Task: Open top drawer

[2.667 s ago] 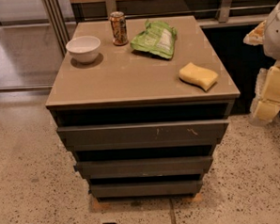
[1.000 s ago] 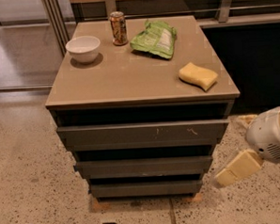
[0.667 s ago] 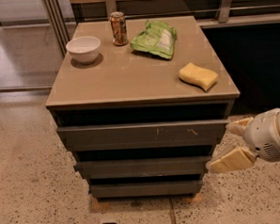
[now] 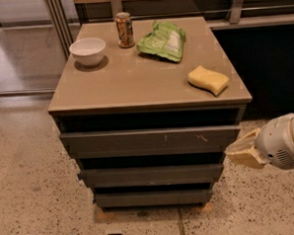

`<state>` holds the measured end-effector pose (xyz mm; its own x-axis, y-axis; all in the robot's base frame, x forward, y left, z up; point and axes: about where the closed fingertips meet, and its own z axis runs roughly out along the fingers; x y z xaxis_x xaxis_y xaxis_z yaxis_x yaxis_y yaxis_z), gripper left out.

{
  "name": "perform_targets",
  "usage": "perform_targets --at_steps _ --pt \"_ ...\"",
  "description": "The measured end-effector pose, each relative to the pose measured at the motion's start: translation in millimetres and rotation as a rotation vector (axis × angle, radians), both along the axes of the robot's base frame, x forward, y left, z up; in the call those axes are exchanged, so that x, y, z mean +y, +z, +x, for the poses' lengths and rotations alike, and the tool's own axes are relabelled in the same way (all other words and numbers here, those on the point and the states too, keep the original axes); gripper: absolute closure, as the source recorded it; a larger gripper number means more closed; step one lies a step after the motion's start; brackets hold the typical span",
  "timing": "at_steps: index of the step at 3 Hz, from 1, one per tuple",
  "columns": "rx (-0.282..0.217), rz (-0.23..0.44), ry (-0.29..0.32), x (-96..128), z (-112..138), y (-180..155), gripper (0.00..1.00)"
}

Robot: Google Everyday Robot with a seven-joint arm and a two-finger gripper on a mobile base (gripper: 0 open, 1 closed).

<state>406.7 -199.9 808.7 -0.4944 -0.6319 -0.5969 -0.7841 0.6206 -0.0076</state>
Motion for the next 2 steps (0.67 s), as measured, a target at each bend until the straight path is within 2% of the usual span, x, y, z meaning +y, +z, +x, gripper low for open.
perform_targets --at_steps 1,2 --pt "-0.004 0.006 -0.008 -0.3 2.6 -2.7 1.00" --pt "-0.058 0.041 -0.037 2.6 19.3 -12.5 1.00"
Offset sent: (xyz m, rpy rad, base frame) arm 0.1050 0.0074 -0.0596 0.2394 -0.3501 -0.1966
